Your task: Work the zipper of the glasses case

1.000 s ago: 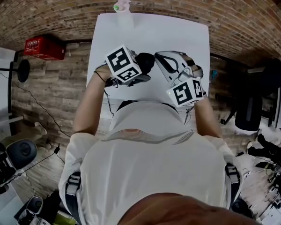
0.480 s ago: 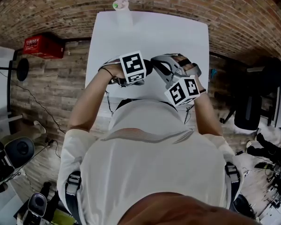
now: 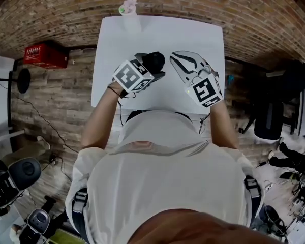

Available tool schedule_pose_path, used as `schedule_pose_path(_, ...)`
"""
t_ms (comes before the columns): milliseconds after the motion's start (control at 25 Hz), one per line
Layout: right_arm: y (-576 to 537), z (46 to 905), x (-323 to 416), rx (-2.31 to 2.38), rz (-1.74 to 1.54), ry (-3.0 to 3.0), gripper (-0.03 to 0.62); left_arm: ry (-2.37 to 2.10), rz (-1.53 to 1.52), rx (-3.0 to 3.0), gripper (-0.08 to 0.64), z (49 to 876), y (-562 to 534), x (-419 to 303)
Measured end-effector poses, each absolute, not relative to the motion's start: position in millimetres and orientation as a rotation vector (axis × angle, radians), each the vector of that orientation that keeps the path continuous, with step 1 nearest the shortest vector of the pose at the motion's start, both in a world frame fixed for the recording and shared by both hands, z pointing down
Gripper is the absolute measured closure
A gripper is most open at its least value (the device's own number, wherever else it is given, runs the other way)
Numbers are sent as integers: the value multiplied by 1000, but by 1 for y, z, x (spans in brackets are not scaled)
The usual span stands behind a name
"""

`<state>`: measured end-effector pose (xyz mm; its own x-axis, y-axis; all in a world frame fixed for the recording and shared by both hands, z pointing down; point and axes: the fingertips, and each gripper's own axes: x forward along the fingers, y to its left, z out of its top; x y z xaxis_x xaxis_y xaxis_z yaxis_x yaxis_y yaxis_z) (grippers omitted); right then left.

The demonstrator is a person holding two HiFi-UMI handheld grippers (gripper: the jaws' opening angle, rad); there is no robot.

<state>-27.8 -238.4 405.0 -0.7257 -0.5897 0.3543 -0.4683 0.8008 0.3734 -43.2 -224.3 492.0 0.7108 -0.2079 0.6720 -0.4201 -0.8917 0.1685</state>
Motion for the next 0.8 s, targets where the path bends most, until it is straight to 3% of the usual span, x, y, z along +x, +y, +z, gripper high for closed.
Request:
schedule_pose_path(120, -257, 395, -9, 953, -209, -2578, 539, -786, 898, 2692, 292, 467, -258, -60)
schedule_pose_path(560, -303, 375, 53, 1422, 8, -2541, 541, -1453, 178, 2646, 292, 361, -303, -144)
schedule_pose_path(800, -308, 358, 79, 1593, 36, -2530, 541, -1646, 67, 2593, 293, 351, -295, -179)
